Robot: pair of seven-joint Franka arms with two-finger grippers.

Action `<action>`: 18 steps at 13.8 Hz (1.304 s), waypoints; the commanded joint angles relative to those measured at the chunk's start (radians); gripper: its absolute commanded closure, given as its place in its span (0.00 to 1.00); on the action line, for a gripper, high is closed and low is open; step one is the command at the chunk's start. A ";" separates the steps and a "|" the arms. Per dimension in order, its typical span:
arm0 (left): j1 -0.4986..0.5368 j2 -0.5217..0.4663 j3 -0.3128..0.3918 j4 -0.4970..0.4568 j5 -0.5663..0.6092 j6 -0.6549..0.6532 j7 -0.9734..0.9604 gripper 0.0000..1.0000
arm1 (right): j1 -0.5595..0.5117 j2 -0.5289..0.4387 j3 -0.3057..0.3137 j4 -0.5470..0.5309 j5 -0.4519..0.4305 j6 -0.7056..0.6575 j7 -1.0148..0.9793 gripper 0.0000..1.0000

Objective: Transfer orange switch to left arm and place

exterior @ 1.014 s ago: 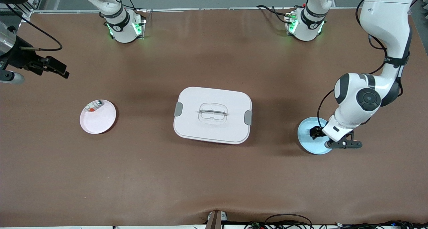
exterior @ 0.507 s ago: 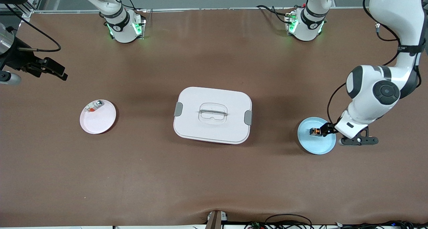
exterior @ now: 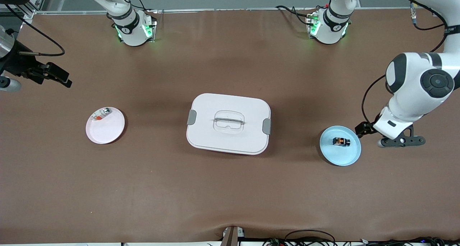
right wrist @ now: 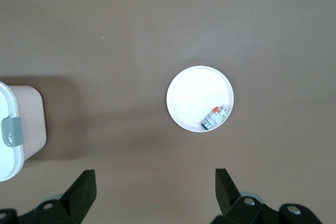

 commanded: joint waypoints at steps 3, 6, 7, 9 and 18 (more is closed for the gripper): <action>0.013 -0.078 -0.011 0.066 -0.041 -0.189 0.050 0.00 | -0.026 -0.027 0.014 -0.022 0.006 0.031 -0.018 0.00; 0.014 -0.082 -0.003 0.141 -0.089 -0.292 0.104 0.00 | -0.025 -0.029 0.015 -0.022 -0.011 0.037 -0.044 0.00; 0.014 -0.084 -0.003 0.165 -0.100 -0.318 0.104 0.00 | -0.025 -0.027 0.015 -0.022 -0.016 0.037 -0.063 0.00; 0.014 -0.092 0.000 0.213 -0.120 -0.372 0.104 0.00 | -0.026 -0.027 0.014 -0.022 -0.016 0.037 -0.068 0.00; 0.034 -0.113 -0.003 0.412 -0.160 -0.551 0.104 0.00 | -0.026 -0.027 0.015 -0.022 -0.029 0.042 -0.067 0.00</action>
